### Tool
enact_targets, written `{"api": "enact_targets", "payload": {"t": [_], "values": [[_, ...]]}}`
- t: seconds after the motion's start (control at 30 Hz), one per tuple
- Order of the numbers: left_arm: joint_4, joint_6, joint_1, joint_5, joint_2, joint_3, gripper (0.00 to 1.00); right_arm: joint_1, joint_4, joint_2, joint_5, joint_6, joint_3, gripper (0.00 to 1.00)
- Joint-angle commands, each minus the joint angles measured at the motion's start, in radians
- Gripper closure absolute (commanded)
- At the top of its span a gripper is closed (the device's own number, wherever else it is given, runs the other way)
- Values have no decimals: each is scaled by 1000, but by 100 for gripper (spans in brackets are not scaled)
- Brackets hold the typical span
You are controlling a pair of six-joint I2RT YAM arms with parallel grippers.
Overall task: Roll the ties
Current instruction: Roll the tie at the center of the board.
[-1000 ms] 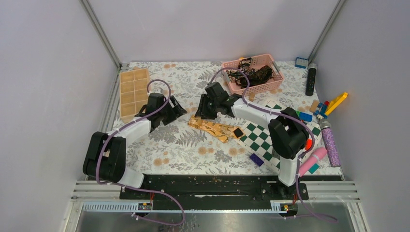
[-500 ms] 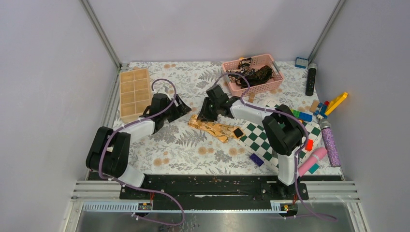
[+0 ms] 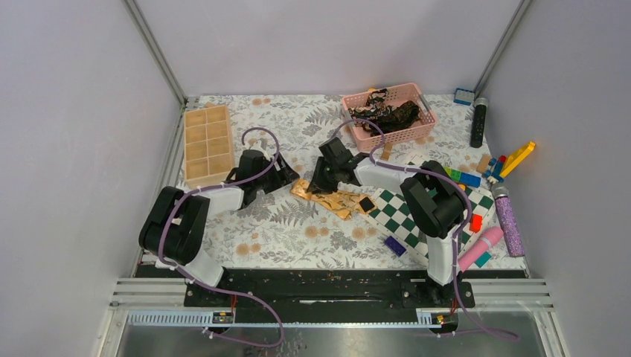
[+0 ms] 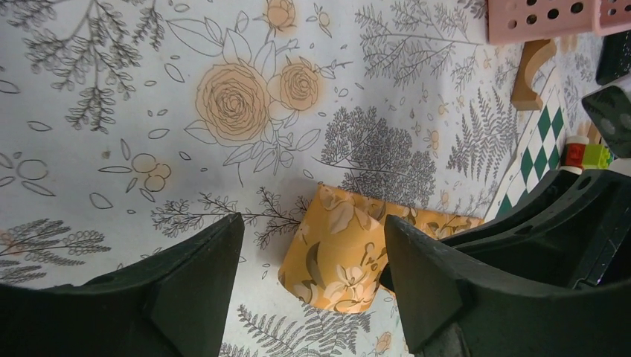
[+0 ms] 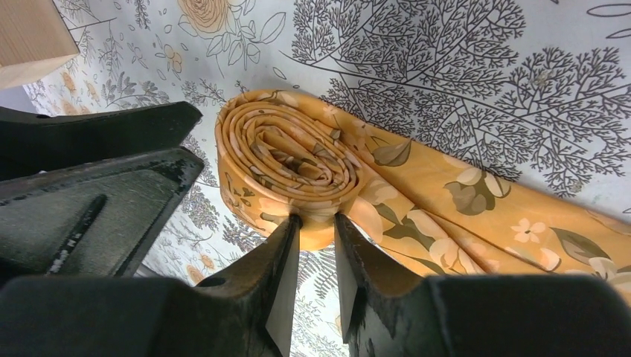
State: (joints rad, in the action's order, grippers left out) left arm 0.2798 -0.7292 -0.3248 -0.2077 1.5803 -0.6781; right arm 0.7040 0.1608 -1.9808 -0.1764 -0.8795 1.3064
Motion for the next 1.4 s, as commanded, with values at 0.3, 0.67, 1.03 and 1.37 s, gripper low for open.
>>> {"api": "enact_targets", "payload": {"t": [0.3, 0.67, 1.03, 1.37], "values": [[158, 52, -44, -116, 59, 15, 31, -22, -20, -9, 30, -2, -26, 69], [198, 59, -47, -153, 76, 37, 32, -38, -22, -14, 27, -8, -38, 69], [239, 58, -62, -200, 100, 41, 37, -38, -20, -23, 9, -6, -30, 70], [263, 55, -67, -226, 100, 49, 50, -40, -33, 8, 11, 9, -44, 68]]}}
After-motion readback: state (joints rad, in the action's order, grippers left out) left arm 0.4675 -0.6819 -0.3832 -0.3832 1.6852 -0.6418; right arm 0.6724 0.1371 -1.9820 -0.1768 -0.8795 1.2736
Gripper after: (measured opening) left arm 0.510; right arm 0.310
